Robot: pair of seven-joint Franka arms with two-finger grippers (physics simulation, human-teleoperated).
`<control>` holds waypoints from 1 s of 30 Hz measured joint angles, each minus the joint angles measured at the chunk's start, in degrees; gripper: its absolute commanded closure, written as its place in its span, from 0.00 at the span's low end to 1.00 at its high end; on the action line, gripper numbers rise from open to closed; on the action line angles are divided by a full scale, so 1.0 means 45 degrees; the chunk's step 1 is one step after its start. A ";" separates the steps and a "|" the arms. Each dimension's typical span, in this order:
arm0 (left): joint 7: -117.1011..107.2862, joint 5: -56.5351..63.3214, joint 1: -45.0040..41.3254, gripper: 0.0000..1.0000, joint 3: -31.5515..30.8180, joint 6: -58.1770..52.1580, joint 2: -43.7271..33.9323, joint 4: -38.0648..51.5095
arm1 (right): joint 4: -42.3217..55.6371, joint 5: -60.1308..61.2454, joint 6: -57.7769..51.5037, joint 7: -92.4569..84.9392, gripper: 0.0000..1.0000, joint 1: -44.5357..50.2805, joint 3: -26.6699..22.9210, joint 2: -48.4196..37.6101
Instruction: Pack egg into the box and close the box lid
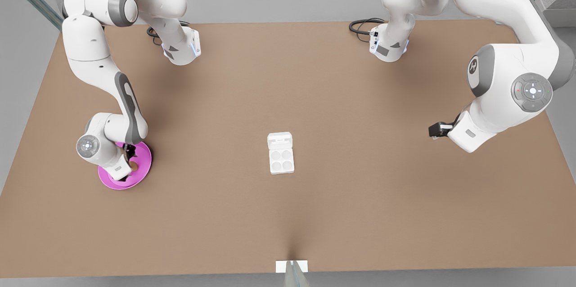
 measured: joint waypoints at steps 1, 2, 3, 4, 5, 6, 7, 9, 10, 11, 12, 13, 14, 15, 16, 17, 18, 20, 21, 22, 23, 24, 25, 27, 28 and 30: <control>-0.0009 0.0000 0.0000 0.00 0.0000 0.0000 0.0000 0.0000 | 0.0039 0.0004 0.0000 0.0004 0.25 0.0000 0.0000 0.0016; -0.0008 0.0000 0.0000 0.00 0.0000 0.0000 0.0000 0.0000 | 0.0107 0.0004 0.0000 0.0022 0.25 -0.0016 0.0000 0.0046; -0.0012 0.0000 0.0000 0.00 0.0000 0.0000 0.0000 0.0000 | 0.0181 0.0004 -0.0013 0.0034 0.25 -0.0017 -0.0011 0.0076; 0.0002 0.0000 0.0000 0.00 0.0000 -0.0011 0.0000 0.0000 | 0.0207 0.0004 -0.0001 0.0043 0.25 -0.0037 -0.0013 0.0078; -0.0006 0.0000 0.0000 0.00 0.0000 -0.0019 0.0000 0.0000 | 0.0216 0.0004 -0.0002 0.0043 0.25 -0.0036 -0.0012 0.0078; -0.0014 0.0000 0.0000 0.00 0.0000 -0.0020 0.0000 0.0000 | 0.0217 0.0004 -0.0011 0.0043 0.25 -0.0037 -0.0014 0.0078; -0.0015 0.0000 0.0000 0.00 0.0000 -0.0020 0.0000 0.0000 | 0.0227 0.0004 -0.0001 0.0043 0.25 -0.0050 -0.0006 0.0135; -0.0015 0.0000 0.0000 0.00 0.0000 -0.0020 0.0011 0.0000 | 0.0291 0.0004 -0.0009 0.0025 0.25 -0.0117 -0.0019 0.0176; -0.0010 0.0000 0.0000 0.00 0.0000 -0.0020 0.0073 0.0000 | 0.0295 0.0004 -0.0004 0.0006 0.25 -0.0117 -0.0020 0.0176; -0.0014 0.0000 0.0000 0.00 0.0000 -0.0020 0.0078 0.0000 | 0.0295 0.0004 -0.0018 0.0004 0.25 -0.0161 -0.0020 0.0176; -0.0015 0.0000 0.0000 0.00 0.0000 -0.0060 0.0078 0.0000 | 0.0295 0.0004 -0.0012 0.0004 0.31 -0.0185 -0.0020 0.0176; -0.0015 0.0000 0.0000 0.00 0.0000 -0.0077 0.0078 0.0000 | 0.0295 0.0004 -0.0014 0.0004 0.31 -0.0179 -0.0020 0.0247; -0.0015 0.0000 0.0000 0.00 0.0000 -0.0078 0.0078 0.0000 | 0.0295 0.0004 -0.0002 0.0004 0.34 -0.0195 -0.0020 0.0273; -0.0004 0.0000 0.0000 0.00 0.0000 -0.0078 0.0078 0.0000 | 0.0284 0.0004 -0.0002 0.0004 0.34 -0.0195 -0.0020 0.0284; -0.0014 0.0000 0.0000 0.00 0.0000 -0.0078 0.0078 0.0000 | 0.0276 0.0004 -0.0005 0.0004 0.34 -0.0195 -0.0020 0.0288; -0.0015 0.0000 0.0000 0.00 0.0000 -0.0078 0.0094 0.0000 | 0.0256 0.0004 -0.0008 0.0004 0.34 -0.0176 -0.0019 0.0293; -0.0009 0.0000 0.0000 0.00 0.0000 -0.0078 0.0098 0.0000 | 0.0256 0.0004 -0.0018 0.0004 0.37 -0.0156 -0.0004 0.0280; -0.0013 0.0000 0.0000 0.00 0.0000 -0.0078 0.0098 0.0000 | 0.0274 0.0004 -0.0020 0.0004 0.39 -0.0136 -0.0002 0.0274; -0.0001 0.0000 0.0000 0.00 0.0000 -0.0078 0.0098 0.0000 | 0.0275 0.0004 -0.0020 0.0004 0.40 -0.0137 0.0000 0.0274; 0.0005 0.0000 0.0000 0.00 0.0000 -0.0078 0.0098 0.0000 | 0.0294 0.0004 -0.0020 0.0004 0.40 -0.0147 0.0000 0.0273; -0.0011 0.0000 0.0000 0.00 0.0000 -0.0094 0.0098 0.0000 | 0.0295 0.0007 -0.0020 0.0004 0.40 -0.0156 0.0000 0.0274; 0.0003 0.0000 0.0000 0.00 0.0000 -0.0098 0.0098 0.0000 | 0.0306 0.0004 -0.0020 0.0004 0.40 -0.0159 -0.0005 0.0274; 0.0005 0.0000 0.0000 0.00 0.0000 -0.0098 0.0098 0.0000 | 0.0314 0.0006 -0.0020 0.0004 0.41 -0.0166 -0.0005 0.0273; 0.0005 0.0000 0.0000 0.00 0.0000 -0.0098 0.0132 0.0000 | 0.0313 0.0020 -0.0020 0.0004 0.42 -0.0176 0.0000 0.0274; 0.0005 0.0000 0.0000 0.00 0.0000 -0.0098 0.0137 0.0000 | 0.0314 0.0023 -0.0020 0.0022 0.43 -0.0157 -0.0002 0.0274; 0.0005 0.0000 0.0000 0.00 0.0000 -0.0098 0.0156 0.0000 | 0.0295 0.0023 -0.0022 0.0043 0.43 -0.0157 -0.0002 0.0274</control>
